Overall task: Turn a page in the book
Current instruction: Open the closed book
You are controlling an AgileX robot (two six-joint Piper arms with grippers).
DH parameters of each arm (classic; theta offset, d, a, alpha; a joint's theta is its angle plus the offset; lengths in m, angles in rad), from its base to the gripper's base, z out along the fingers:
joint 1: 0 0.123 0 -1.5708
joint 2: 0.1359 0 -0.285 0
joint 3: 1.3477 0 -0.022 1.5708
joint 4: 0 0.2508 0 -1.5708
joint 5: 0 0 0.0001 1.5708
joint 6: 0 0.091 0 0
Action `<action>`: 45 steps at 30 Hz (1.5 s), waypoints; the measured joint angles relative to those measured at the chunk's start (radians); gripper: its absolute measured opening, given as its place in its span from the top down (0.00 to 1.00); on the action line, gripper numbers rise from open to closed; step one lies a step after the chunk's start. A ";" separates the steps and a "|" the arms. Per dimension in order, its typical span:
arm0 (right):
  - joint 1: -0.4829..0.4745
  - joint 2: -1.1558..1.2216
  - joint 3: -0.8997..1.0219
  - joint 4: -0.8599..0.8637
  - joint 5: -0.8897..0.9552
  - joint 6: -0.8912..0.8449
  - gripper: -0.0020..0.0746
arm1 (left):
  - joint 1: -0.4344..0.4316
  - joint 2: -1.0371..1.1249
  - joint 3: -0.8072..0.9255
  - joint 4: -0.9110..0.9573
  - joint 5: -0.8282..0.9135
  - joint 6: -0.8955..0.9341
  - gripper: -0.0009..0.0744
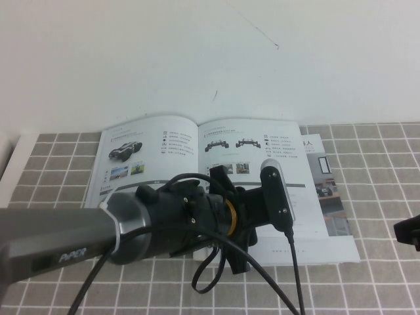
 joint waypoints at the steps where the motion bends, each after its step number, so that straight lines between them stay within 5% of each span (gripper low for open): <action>1: 0.000 0.000 0.000 0.000 0.000 -0.002 0.98 | 0.000 0.000 0.000 0.000 0.011 0.000 0.58; 24: 0.000 0.000 0.000 0.000 0.000 -0.037 0.98 | -0.037 0.005 -0.001 0.005 0.078 -0.033 0.58; 45: 0.000 0.001 0.000 -0.003 0.000 -0.050 0.98 | -0.037 0.046 -0.032 0.195 0.087 -0.170 0.58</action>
